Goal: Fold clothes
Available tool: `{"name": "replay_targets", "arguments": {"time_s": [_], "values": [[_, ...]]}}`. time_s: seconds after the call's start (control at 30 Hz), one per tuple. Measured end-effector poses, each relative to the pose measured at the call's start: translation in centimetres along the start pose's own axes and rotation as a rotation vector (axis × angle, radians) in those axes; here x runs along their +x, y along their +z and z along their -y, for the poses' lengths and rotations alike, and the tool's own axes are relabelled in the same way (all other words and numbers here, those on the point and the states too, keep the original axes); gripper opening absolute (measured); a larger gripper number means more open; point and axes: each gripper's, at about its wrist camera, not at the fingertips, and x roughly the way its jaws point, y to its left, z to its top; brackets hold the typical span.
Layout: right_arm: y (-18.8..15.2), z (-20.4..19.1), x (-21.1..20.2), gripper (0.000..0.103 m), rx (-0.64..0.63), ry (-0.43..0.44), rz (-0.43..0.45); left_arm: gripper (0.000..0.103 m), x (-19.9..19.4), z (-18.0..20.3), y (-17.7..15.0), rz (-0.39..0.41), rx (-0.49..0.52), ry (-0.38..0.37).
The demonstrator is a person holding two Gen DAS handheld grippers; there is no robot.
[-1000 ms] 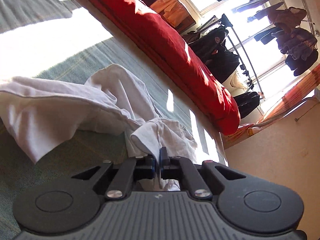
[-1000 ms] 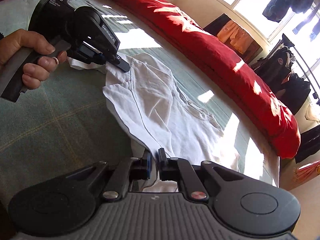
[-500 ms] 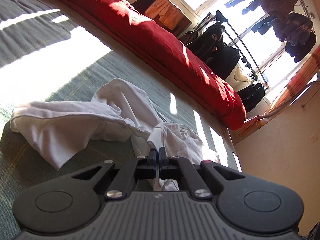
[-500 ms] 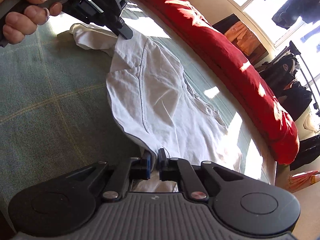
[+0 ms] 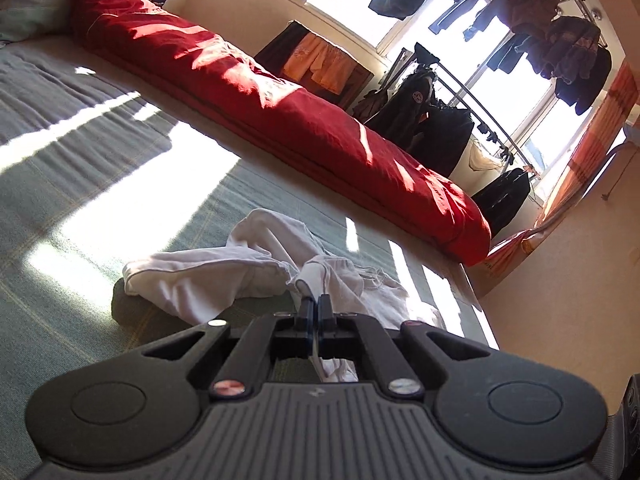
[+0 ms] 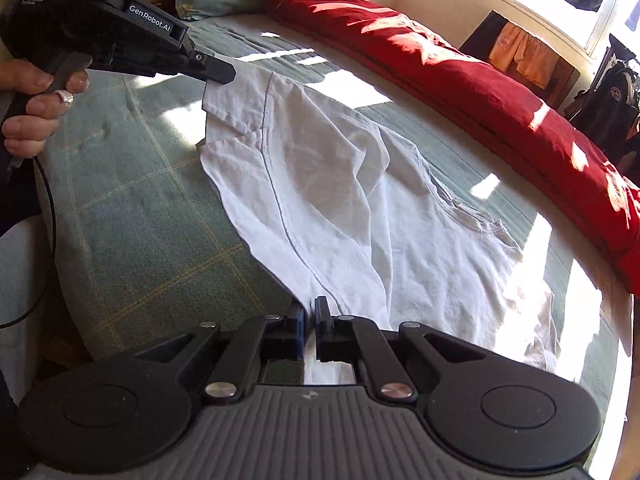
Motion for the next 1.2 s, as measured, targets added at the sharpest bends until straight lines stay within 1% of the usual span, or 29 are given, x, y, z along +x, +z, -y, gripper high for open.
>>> {"name": "replay_targets", "arguments": {"time_s": [0.07,0.17,0.27,0.37,0.47,0.53,0.57,0.63,0.67,0.7,0.8,0.83,0.87,0.9,0.93,0.97,1.0,1.07,1.13,1.2], "values": [[0.0,-0.5,-0.3,0.004,0.016,0.057,-0.003,0.0,-2.1,-0.1,-0.5,0.0,0.023,0.025],[0.0,-1.5,-0.4,0.004,0.018,0.123,-0.013,0.0,-4.3,-0.4,-1.5,-0.029,0.04,0.061],[-0.1,-2.7,-0.1,0.004,0.009,0.16,-0.037,0.0,-5.4,-1.0,-2.7,-0.064,0.042,0.096],[-0.5,-3.9,0.8,0.004,0.002,0.195,-0.071,0.0,-5.6,-1.9,-3.7,-0.1,0.036,0.13],[-1.2,-4.4,2.2,0.004,0.014,0.234,-0.128,0.0,-5.1,-2.6,-4.9,-0.159,0.047,0.156],[-1.8,-4.5,3.1,0.005,0.033,0.244,-0.167,0.0,-4.8,-3.1,-5.7,-0.198,0.055,0.173],[-2.0,-4.1,3.4,0.009,0.055,0.254,-0.179,0.0,-4.5,-3.3,-6.1,-0.227,0.06,0.187],[-2.3,-3.5,3.8,0.01,0.1,0.273,-0.201,0.0,-4.2,-3.8,-6.8,-0.272,0.09,0.218],[-2.3,-3.0,3.6,0.013,0.125,0.279,-0.191,0.001,-4.1,-3.8,-7.1,-0.29,0.115,0.229],[-2.3,-2.2,2.8,0.014,0.156,0.274,-0.171,0.001,-4.1,-3.9,-7.2,-0.304,0.139,0.24],[-2.4,0.2,0.5,0.016,0.248,0.256,-0.112,0.004,-4.4,-3.8,-6.9,-0.296,0.184,0.245],[-2.6,0.9,-0.1,0.022,0.272,0.244,-0.1,0.008,-4.5,-3.7,-6.6,-0.292,0.199,0.244],[-2.8,2.4,-0.7,0.026,0.318,0.226,-0.084,0.017,-4.4,-3.6,-6.3,-0.288,0.216,0.242],[-3.4,3.6,-1.1,0.026,0.359,0.215,-0.078,0.023,-4.2,-3.4,-5.9,-0.28,0.24,0.241],[-3.9,4.7,-1.5,0.027,0.401,0.204,-0.072,0.038,-3.9,-3.2,-5.6,-0.272,0.265,0.24],[-4.8,5.9,-1.8,0.027,0.45,0.196,-0.074,0.049,-3.5,-3.1,-5.4,-0.265,0.29,0.239],[-5.7,7.1,-2.0,0.028,0.5,0.187,-0.077,0.053,-3.0,-3.1,-5.2,-0.262,0.316,0.242],[-7.7,8.6,-2.3,0.031,0.573,0.164,-0.079,0.054,-1.7,-3.4,-5.1,-0.269,0.353,0.256],[-10.5,10.2,-2.1,0.035,0.659,0.135,-0.094,0.054,-0.2,-4.2,-5.1,-0.298,0.356,0.275],[-13.6,11.3,-1.6,0.036,0.753,0.111,-0.106,0.054,1.2,-5.5,-5.3,-0.336,0.324,0.266]]}}
